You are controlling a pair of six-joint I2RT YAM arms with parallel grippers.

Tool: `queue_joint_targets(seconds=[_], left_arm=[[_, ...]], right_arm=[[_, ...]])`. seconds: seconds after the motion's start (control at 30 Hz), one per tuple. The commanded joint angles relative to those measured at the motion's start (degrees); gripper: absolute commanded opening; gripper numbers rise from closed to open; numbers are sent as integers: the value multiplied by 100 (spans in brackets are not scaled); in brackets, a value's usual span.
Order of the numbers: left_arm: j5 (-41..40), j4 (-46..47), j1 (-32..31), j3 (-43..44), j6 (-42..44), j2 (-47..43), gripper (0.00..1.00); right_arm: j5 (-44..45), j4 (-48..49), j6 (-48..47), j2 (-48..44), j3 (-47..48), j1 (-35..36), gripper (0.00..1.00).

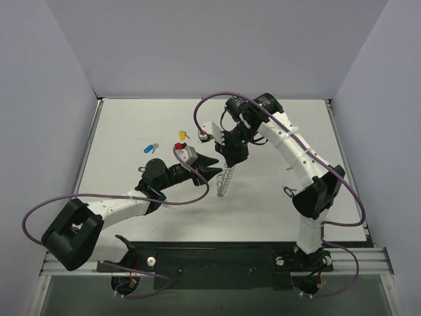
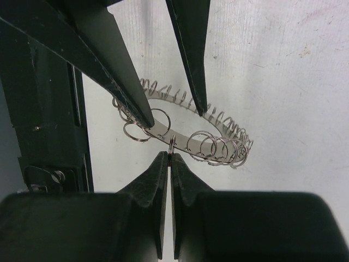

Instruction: Put the keys on the keyring

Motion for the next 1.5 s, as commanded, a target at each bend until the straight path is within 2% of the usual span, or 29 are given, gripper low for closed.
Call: queue_joint_targets(seconds=[0.0, 0.2, 0.63, 0.97, 1.1, 1.17, 1.2, 1.37, 1.43, 1.47], left_arm=[[232, 787, -68, 356, 33, 199, 47], [311, 893, -103, 478, 15, 419, 43], [654, 744, -111, 610, 7, 577, 30], [777, 524, -103, 637, 86, 595, 26], [856, 436, -111, 698, 95, 604, 16], [918, 428, -103, 725, 95, 621, 2], [935, 393, -94, 725, 95, 621, 0], [690, 445, -103, 620, -19, 464, 0], [374, 682, -94, 418, -125, 332, 0], [164, 961, -94, 243, -264, 227, 0]], right_arm=[[-181, -930, -127, -50, 169, 58, 0], [-269, -922, -171, -76, 125, 58, 0], [-331, -913, -206, -102, 117, 58, 0], [-340, -913, -197, -111, 117, 58, 0], [-366, -921, -206, -111, 99, 67, 0], [-375, -904, -206, -111, 82, 58, 0], [-384, -904, -206, -111, 73, 58, 0], [-524, -807, -110, -163, 11, -12, 0], [-743, -798, -110, -208, -15, -126, 9], [-944, -790, -118, -225, -33, -248, 20]])
